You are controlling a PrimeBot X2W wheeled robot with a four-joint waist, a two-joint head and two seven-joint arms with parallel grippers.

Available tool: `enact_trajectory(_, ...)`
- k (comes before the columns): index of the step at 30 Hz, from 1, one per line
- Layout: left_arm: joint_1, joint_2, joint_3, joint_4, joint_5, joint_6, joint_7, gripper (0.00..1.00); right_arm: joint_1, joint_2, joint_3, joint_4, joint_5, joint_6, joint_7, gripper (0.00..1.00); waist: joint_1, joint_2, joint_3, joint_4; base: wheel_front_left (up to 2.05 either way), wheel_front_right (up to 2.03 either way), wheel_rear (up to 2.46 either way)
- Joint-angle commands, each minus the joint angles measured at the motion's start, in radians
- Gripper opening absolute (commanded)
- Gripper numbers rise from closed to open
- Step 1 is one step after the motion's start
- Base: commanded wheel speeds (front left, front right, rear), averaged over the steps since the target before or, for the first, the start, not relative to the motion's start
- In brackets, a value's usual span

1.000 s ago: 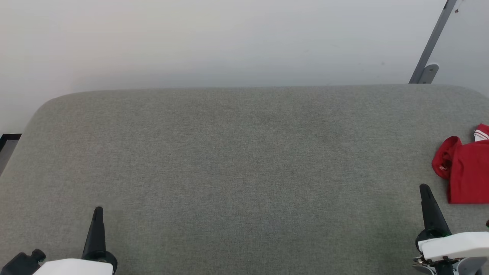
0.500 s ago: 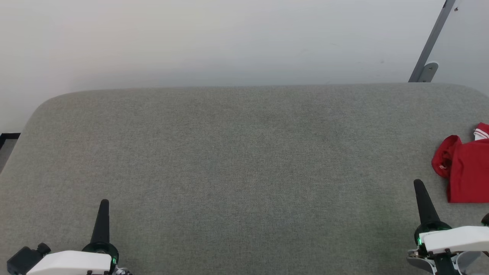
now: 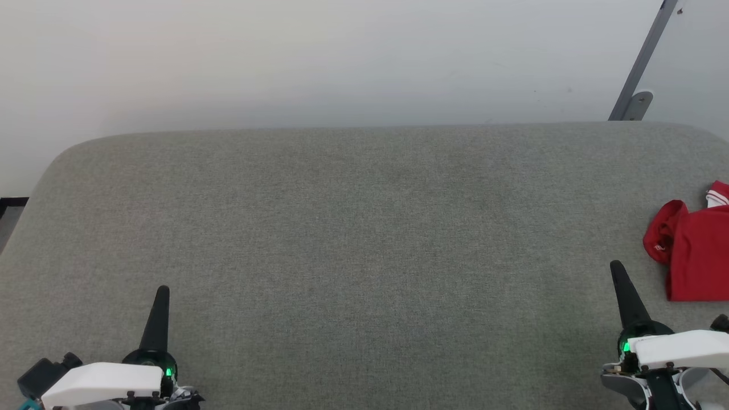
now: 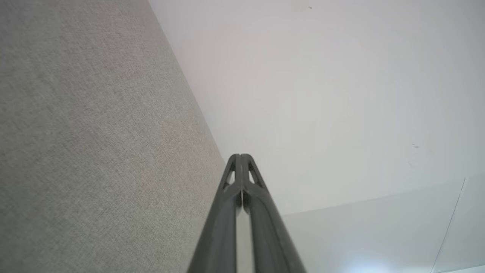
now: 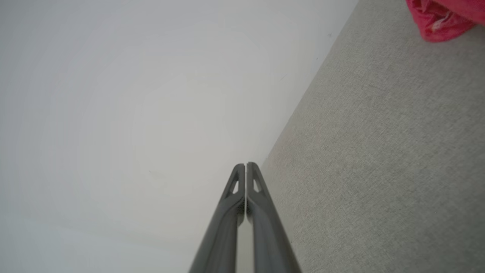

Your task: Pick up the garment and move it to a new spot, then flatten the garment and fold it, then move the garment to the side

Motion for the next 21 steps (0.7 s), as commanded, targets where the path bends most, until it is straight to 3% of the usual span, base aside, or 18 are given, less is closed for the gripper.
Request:
enact_trajectory(1, -0.021, 0.002, -0.001, 0.001, -0.026, -0.004, 0.009, 0.00, -0.017, 0.004, -0.005, 0.002, 0.027, 0.000, 0.009, 0.00, 0.0000, 0.0000, 0.001, 0.000, 0.00, 0.00, 0.00)
enact_trajectory(21, -0.065, -0.008, -0.006, 0.028, -0.169, -0.005, 0.052, 0.00, -0.045, 0.024, -0.006, 0.020, 0.186, 0.000, 0.052, 0.00, 0.0000, 0.0000, 0.006, -0.004, 0.00, 0.00, 0.00)
